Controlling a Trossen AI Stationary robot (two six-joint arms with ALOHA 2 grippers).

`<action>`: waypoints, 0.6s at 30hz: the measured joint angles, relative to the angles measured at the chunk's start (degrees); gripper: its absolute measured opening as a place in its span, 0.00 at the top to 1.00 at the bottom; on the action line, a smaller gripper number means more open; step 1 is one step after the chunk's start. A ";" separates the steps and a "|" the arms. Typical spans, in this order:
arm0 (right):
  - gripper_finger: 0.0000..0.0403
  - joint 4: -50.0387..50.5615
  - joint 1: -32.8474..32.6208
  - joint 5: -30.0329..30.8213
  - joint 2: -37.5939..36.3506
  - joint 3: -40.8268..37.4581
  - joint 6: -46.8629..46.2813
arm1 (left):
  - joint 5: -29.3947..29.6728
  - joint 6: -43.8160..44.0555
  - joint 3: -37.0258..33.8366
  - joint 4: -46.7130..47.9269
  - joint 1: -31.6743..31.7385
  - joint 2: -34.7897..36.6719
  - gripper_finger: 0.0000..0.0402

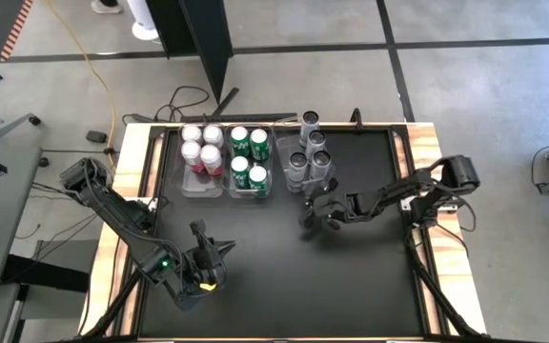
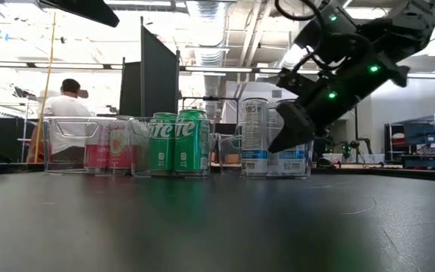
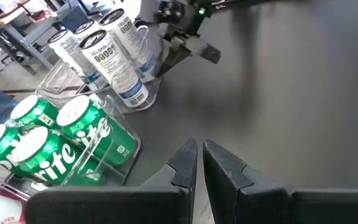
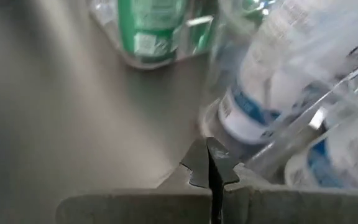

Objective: Sort soda cans
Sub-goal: Move the bottom transparent bin to the right side of the top left transparent bin

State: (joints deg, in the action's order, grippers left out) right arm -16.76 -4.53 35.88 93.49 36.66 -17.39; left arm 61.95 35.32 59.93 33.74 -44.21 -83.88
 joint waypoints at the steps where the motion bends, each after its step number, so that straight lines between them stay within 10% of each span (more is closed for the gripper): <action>1: 1.00 0.89 -0.77 0.04 0.02 -0.03 -0.41 | -0.02 0.26 -0.06 0.04 -0.01 0.00 0.94; 18: 1.00 36.89 -8.49 16.70 -0.15 -0.63 -34.56 | 0.02 1.17 -0.09 0.22 -0.79 0.00 0.94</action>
State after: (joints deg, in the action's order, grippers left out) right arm 20.13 -13.02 52.58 93.34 36.03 -51.95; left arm 61.97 36.49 59.83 33.95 -44.99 -83.88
